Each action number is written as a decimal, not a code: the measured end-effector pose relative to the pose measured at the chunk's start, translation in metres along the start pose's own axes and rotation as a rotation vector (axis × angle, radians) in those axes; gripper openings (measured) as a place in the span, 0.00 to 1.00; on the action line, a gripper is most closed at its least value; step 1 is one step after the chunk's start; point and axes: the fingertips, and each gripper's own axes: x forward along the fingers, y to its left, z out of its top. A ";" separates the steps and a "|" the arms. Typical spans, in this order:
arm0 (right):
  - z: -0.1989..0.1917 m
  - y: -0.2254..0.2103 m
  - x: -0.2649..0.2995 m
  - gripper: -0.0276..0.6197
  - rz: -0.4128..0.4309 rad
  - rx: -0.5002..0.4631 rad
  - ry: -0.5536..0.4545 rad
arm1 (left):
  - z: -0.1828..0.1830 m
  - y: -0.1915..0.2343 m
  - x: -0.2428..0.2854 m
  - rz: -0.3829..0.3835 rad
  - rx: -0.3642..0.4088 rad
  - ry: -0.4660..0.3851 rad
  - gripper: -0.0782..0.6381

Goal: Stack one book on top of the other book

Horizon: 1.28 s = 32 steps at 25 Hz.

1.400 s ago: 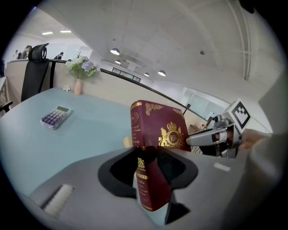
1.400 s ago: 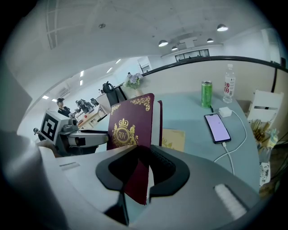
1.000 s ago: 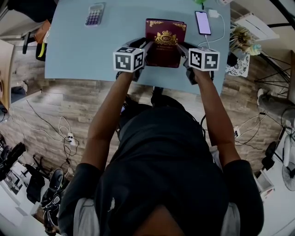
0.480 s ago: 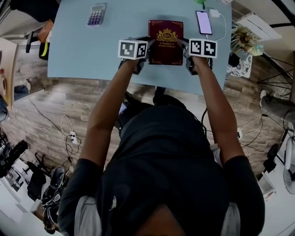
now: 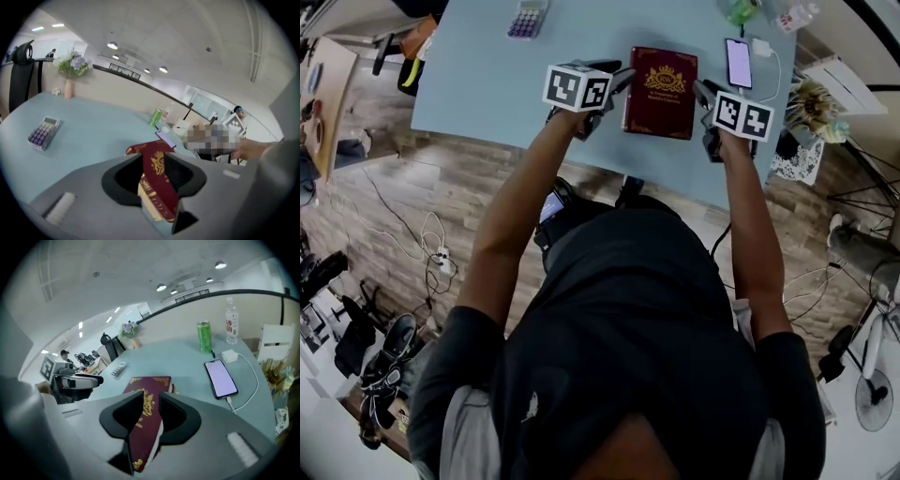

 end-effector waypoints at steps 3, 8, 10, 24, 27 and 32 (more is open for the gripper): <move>0.043 0.043 -0.036 0.17 0.129 -0.084 -0.134 | 0.037 -0.009 -0.039 -0.012 0.037 -0.110 0.38; 0.117 0.118 -0.111 0.17 0.274 -0.227 -0.362 | 0.093 -0.024 -0.116 -0.003 0.105 -0.300 0.38; 0.137 0.144 -0.137 0.17 0.309 -0.277 -0.419 | 0.109 -0.029 -0.147 0.011 0.129 -0.362 0.38; 0.171 0.221 -0.248 0.17 0.336 -0.460 -0.571 | 0.129 -0.082 -0.312 0.131 0.322 -0.576 0.38; 0.170 0.220 -0.256 0.17 0.316 -0.465 -0.586 | 0.127 -0.089 -0.325 0.142 0.324 -0.604 0.38; 0.168 0.216 -0.262 0.17 0.296 -0.458 -0.596 | 0.123 -0.098 -0.332 0.136 0.346 -0.603 0.38</move>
